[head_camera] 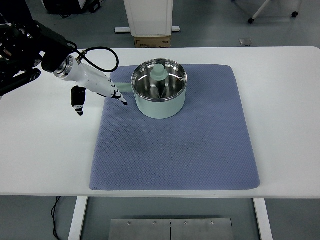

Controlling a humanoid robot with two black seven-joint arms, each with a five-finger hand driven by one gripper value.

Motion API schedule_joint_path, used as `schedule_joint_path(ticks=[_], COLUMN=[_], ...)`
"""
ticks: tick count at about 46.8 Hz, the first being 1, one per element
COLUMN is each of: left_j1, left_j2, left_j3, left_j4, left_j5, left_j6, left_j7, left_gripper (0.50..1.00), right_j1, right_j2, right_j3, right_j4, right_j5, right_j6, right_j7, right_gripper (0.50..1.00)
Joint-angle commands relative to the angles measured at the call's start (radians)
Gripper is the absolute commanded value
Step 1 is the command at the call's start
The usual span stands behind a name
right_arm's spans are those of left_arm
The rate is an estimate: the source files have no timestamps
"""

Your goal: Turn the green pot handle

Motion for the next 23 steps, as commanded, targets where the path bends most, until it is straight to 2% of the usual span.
schedule_joint_path(ticks=[1,17,23], left_j1=[-0.019,-0.089,-0.111], left_j2=[0.01,0.031,0.05], left_j3=[0.0,-0.009,-0.018], left_j4=[-0.002,0.006,0.009], left_j5=[-0.024,-0.159,-0.265], left_j6=[0.0,0.005,0.009], left_j7=[0.0,0.0,0.0], left_gripper=[1.0,1.0,1.0], right_j1=[0.0,0.0,0.0], right_j2=[0.0,0.0,0.0], right_j3=[-0.002,0.001,0.001], right_j4=[0.0,0.0,0.0], right_j5=[0.0,0.0,0.0], right_j6=[0.0,0.0,0.0], right_j7=[-0.001,0.0,-0.001], right_gripper=[1.0,1.0,1.0])
